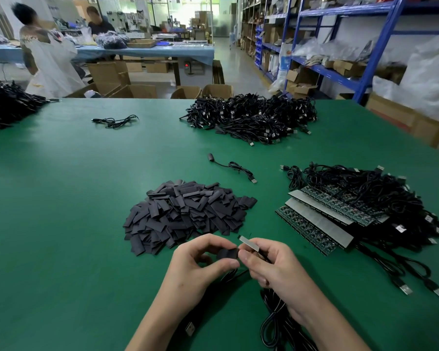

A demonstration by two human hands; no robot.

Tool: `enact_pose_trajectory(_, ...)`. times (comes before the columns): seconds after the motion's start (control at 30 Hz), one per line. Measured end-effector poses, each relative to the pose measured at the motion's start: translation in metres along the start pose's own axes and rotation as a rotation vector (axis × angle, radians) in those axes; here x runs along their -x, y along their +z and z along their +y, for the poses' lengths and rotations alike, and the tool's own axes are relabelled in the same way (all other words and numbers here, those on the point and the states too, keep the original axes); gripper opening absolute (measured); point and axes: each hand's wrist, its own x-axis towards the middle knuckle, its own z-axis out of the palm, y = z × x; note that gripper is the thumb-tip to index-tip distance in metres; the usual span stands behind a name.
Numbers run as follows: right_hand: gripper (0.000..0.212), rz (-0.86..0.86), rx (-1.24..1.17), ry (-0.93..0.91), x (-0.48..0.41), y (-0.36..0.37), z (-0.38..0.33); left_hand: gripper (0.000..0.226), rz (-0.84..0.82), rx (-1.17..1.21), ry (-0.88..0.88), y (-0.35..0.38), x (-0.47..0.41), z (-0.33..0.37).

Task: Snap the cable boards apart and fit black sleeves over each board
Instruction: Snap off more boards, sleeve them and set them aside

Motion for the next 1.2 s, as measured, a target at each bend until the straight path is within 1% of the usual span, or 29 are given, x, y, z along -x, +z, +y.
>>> enact_pose_trajectory(0.1,0.007,0.003,-0.018,-0.003,-0.0014,0.0,0.0015,0.028,-0.005,0.03,-0.006,0.0,-0.0005,-0.0009)
enact_pose_trajectory(0.23,0.02,-0.006,-0.016,-0.008,-0.0017,-0.0011,0.0028,0.03,-0.005,0.013,-0.012,-0.0003,-0.0011,-0.0035)
enact_pose_trajectory(0.37,0.007,-0.002,-0.028,-0.002,-0.001,-0.0003,0.0012,0.03,-0.006,0.024,-0.012,0.0005,-0.0009,-0.0031)
enact_pose_trajectory(0.43,0.005,-0.008,-0.029,0.004,-0.0005,-0.0001,-0.0001,0.031,-0.008,0.022,-0.009,0.0003,-0.0006,-0.0031)
enact_pose_trajectory(0.87,0.002,-0.012,-0.053,0.02,-0.0004,0.0004,-0.0017,0.033,-0.02,0.035,-0.012,-0.0003,-0.0016,-0.0047)
enact_pose_trajectory(1.1,0.002,-0.021,-0.042,0.011,-0.0004,-0.0011,-0.002,0.027,-0.032,-0.004,-0.014,-0.0011,-0.0007,0.0008)
enact_pose_trajectory(1.2,0.008,-0.005,-0.036,0.01,-0.0016,-0.0013,0.0,0.025,-0.043,-0.051,-0.002,-0.0041,0.0005,0.0035)
